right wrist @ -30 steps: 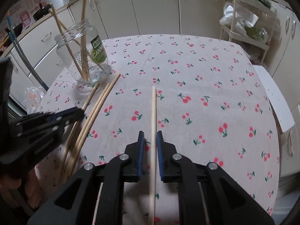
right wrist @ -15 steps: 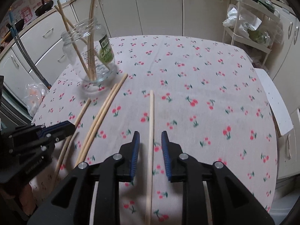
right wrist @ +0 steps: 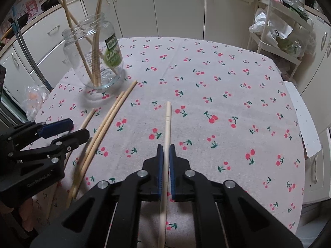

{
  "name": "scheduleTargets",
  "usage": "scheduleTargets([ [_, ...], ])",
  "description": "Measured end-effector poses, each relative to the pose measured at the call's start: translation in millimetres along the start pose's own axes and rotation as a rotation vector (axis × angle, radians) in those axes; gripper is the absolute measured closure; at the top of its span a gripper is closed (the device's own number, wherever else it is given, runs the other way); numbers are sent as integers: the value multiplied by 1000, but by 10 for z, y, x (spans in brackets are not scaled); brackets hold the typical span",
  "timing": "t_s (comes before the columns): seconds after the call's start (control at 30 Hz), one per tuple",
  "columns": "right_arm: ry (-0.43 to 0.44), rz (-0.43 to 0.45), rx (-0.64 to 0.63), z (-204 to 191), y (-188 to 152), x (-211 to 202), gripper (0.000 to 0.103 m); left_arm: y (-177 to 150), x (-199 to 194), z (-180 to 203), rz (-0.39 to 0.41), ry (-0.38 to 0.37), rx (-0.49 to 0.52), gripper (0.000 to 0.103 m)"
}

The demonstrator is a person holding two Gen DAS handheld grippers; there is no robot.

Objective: Organize utensils

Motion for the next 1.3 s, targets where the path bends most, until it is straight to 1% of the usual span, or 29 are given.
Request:
scheduleTargets([
  [0.1, -9, 4, -12, -8, 18, 36, 96, 19, 34, 20, 9, 1, 5, 60],
  [0.2, -6, 0, -25, -24, 20, 41, 96, 34, 57, 29, 18, -2, 21, 95],
  [0.23, -2, -5, -23, -23, 18, 37, 96, 41, 61, 22, 10, -16, 14, 97],
  [0.27, 1, -9, -22, -20, 12, 23, 96, 44, 53, 3, 1, -33, 1, 98],
  [0.4, 7, -14, -17, -16, 9, -23, 96, -2, 9, -68, -15, -60, -13, 97],
  [0.47, 1, -1, -15, -1, 44, -21, 86, -11, -8, -107, -26, -76, -24, 97],
  [0.5, -4, 4, -10, 10, 63, -12, 79, -11, -9, -131, -31, -78, -36, 97],
  [0.57, -2, 4, -13, 9, 85, 18, 78, -1, 4, -141, -39, -89, -46, 97],
  [0.6, 0, 3, -15, 4, 86, 36, 78, 11, 13, -142, -40, -85, -46, 95],
  [0.63, 0, 0, -19, -2, 80, 61, 78, 17, 19, -140, -39, -81, -45, 89],
  [0.67, 3, -6, -29, -14, 59, 93, 80, 33, 29, -129, -36, -80, -43, 85],
  [0.73, -13, 13, -55, -29, 44, 87, 90, 56, 40, -103, -29, -72, -33, 64],
  [0.77, -3, 8, -49, -20, 43, 86, 94, 66, 47, -83, -20, -55, -23, 63],
  [0.8, -2, 0, -46, -11, 44, 78, 96, 67, 63, -64, -18, -55, -16, 63],
  [0.83, -1, -4, -47, -10, 42, 74, 96, 67, 67, -50, -15, -51, -11, 68],
  [0.87, 3, -6, -45, -9, 37, 66, 96, 62, 65, -34, -13, -52, -3, 76],
  [0.9, 6, -12, -44, -9, 34, 62, 96, 56, 62, -22, -17, -54, 5, 89],
  [0.93, 6, -15, -43, -7, 35, 61, 96, 47, 60, -14, -23, -62, 9, 92],
  [0.97, 5, -16, -38, -5, 43, 65, 96, 44, 52, -14, -24, -63, 11, 92],
  [1.0, 2, -13, -37, -8, 53, 67, 92, 40, 45, -19, -26, -61, 13, 92],
  [1.03, -3, -9, -38, -9, 66, 68, 81, 37, 37, -33, -29, -62, 14, 92],
  [1.1, -16, 2, -46, -28, 91, 78, 69, 42, 36, -46, -37, -61, 13, 91],
  [1.17, -9, -11, -58, -59, 96, 127, 69, 50, 41, -54, -40, -59, 6, 91],
  [1.27, -14, 5, -83, -82, 88, 151, 69, 52, 54, -26, -34, -50, 18, 87],
  [1.3, -9, 5, -79, -75, 91, 155, 77, 52, 57, -11, -31, -47, 24, 86],
])
Point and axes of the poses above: each gripper's, at about its wrist camera, not at the fingertips, and x roughly the way its jaws point, z to its right, y to its top, the point moved 1 cm from there along x, roughly the way its jaws point, and after that the axes turned 14 degrees about z, right-handed, at the moved point
